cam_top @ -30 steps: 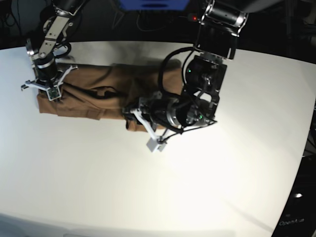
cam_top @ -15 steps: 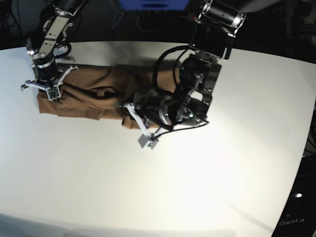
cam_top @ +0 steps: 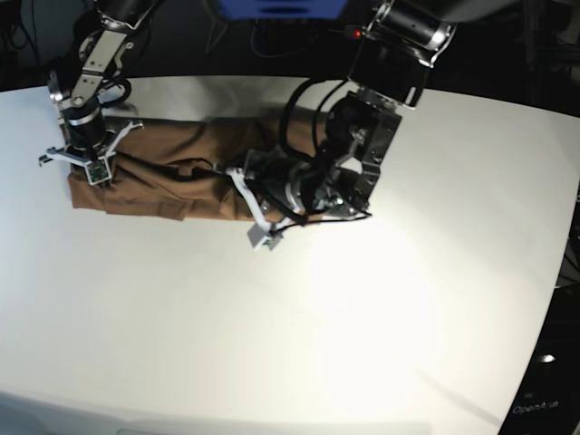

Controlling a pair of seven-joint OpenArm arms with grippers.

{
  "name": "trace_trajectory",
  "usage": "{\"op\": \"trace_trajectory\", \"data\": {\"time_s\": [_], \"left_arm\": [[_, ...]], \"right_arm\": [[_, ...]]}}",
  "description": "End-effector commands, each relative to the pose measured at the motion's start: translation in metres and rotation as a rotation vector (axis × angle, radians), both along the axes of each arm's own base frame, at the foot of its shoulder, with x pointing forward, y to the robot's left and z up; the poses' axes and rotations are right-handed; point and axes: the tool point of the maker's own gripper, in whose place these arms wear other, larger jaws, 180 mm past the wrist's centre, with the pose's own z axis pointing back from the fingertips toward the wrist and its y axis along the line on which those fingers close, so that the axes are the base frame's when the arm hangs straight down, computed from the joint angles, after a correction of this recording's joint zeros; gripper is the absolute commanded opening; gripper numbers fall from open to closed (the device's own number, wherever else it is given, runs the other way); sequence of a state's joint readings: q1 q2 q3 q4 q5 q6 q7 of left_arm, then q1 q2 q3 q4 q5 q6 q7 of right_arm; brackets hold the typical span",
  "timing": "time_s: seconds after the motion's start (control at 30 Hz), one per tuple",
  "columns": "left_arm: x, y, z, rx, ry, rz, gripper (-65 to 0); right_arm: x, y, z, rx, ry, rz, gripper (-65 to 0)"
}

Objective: Fold the T-shirt properly
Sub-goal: 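Lower the folded end onto the strip middle with the left gripper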

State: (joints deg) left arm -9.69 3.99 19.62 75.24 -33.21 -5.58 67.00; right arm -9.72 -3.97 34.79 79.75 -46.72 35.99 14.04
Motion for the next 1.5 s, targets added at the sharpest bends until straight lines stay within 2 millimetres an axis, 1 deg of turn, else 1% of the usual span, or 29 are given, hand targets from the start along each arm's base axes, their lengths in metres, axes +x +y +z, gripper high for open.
{"op": "trace_trajectory", "data": {"time_s": [0.0, 0.1, 0.27, 0.33, 0.37, 0.53, 0.57, 0.6, 0.63, 0.7, 0.8, 0.93, 1.03, 1.1, 1.13, 1.17, 1.2, 1.3, 1.33, 1.37, 1.4, 1.47], "left_arm": [[0.012, -0.006, 0.014, -0.031, -0.039, 0.003, -61.5], [0.016, -0.003, 0.015, -0.025, -0.048, 0.004, -61.4], [0.016, -0.003, 0.012, -0.021, -0.039, 0.005, -61.3], [0.016, -0.003, 0.013, -0.022, -0.039, 0.006, -59.6], [0.016, -0.004, 0.014, -0.027, -0.040, 0.006, -56.5], [0.017, -0.006, 0.018, -0.040, -0.052, 0.001, -30.5], [0.017, -0.007, 0.020, -0.042, -0.055, 0.001, -26.5], [0.018, -0.008, 0.022, -0.049, -0.065, 0.004, -24.0], [0.021, -0.010, 0.028, -0.063, -0.086, 0.012, -23.3], [0.026, -0.012, 0.038, -0.098, -0.121, 0.030, -23.5], [0.029, -0.020, 0.054, -0.206, -0.123, 0.065, -23.6], [0.034, -0.019, 0.068, -0.322, -0.102, 0.115, -23.6], [0.036, -0.010, 0.072, -0.363, -0.087, 0.141, -23.6], [0.036, -0.002, 0.071, -0.374, -0.070, 0.148, -24.2], [0.036, 0.005, 0.069, -0.374, -0.063, 0.153, -26.8], [0.036, 0.012, 0.067, -0.372, -0.057, 0.158, -32.6], [0.036, 0.016, 0.066, -0.371, -0.047, 0.161, -39.1], [0.037, 0.034, 0.060, -0.350, -0.036, 0.176, -61.7], [0.037, 0.039, 0.059, -0.344, -0.036, 0.180, -65.0], [0.038, 0.042, 0.057, -0.337, -0.038, 0.182, -64.3], [0.038, 0.044, 0.057, -0.332, -0.038, 0.183, -61.8], [0.038, 0.044, 0.056, -0.331, -0.039, 0.183, -61.4]], "right_arm": [[-0.039, 0.004, -0.039, -0.019, 0.244, 0.015, -64.6], [-0.039, 0.004, -0.039, -0.019, 0.244, 0.015, -64.4], [-0.039, 0.004, -0.039, -0.019, 0.244, 0.015, -64.3], [-0.039, 0.004, -0.039, -0.019, 0.244, 0.015, -64.3], [-0.039, 0.004, -0.039, -0.019, 0.244, 0.015, -64.3], [-0.041, 0.004, -0.040, -0.019, 0.247, 0.015, -64.3], [-0.041, 0.004, -0.040, -0.019, 0.247, 0.015, -64.3], [-0.042, 0.004, -0.040, -0.019, 0.248, 0.015, -64.3], [-0.042, 0.004, -0.040, -0.019, 0.250, 0.015, -64.3], [-0.043, 0.004, -0.041, -0.019, 0.251, 0.015, -64.3], [-0.043, 0.004, -0.041, -0.019, 0.251, 0.015, -64.3], [-0.044, 0.004, -0.041, -0.020, 0.254, 0.015, -64.3], [-0.044, 0.004, -0.041, -0.020, 0.254, 0.015, -64.3], [-0.044, 0.004, -0.041, -0.020, 0.254, 0.015, -64.3], [-0.044, 0.004, -0.041, -0.020, 0.254, 0.015, -64.3], [-0.044, 0.004, -0.041, -0.020, 0.254, 0.015, -64.3], [-0.044, 0.004, -0.041, -0.020, 0.254, 0.015, -64.3], [-0.044, 0.004, -0.041, -0.020, 0.254, 0.015, -64.3], [-0.044, 0.004, -0.041, -0.020, 0.254, 0.015, -64.3], [-0.043, 0.004, -0.041, -0.020, 0.252, 0.015, -64.3], [-0.043, 0.004, -0.041, -0.020, 0.252, 0.015, -64.3], [-0.043, 0.004, -0.041, -0.020, 0.252, 0.015, -64.3]]}}
